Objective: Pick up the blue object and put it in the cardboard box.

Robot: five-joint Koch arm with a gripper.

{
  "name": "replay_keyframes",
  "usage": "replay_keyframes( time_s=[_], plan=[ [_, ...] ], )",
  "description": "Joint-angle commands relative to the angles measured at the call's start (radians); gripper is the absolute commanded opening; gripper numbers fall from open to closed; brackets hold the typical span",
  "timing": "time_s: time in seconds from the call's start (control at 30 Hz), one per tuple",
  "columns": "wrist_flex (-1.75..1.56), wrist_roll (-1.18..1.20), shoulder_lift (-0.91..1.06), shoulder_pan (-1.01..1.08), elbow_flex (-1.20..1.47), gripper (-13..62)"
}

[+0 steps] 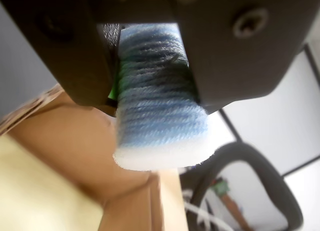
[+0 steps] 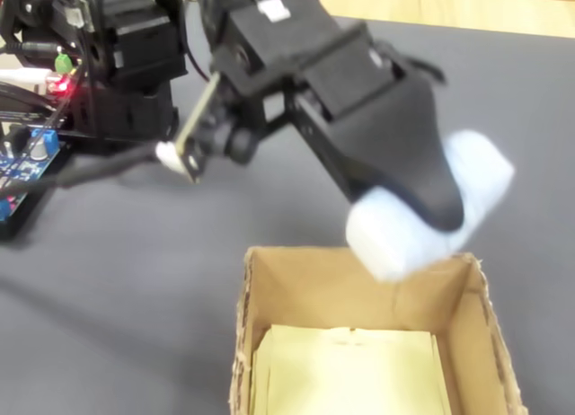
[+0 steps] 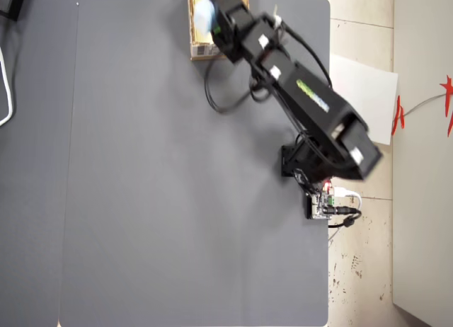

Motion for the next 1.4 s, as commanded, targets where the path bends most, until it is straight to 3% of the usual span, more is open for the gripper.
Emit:
replay_keyframes(
  time_s=[0.0,0.17,0.33,0.5,0.93,1.37],
  plan=[
    [-0.014,-0.005,0.014,0.008,-0.081,1.2],
    [0.037,-0.008,0.006,0.083,-0.054,1.9],
    [0.123,0.003,0.025,0.086,-0.055,19.6],
    [0.175,0.049,0.046,0.078,-0.048,31.9],
    [0.167,0.114,0.133,0.032,-0.026,33.3],
    [0.129,0.276,0.362,-0.308,0.129,33.7]
  ],
)
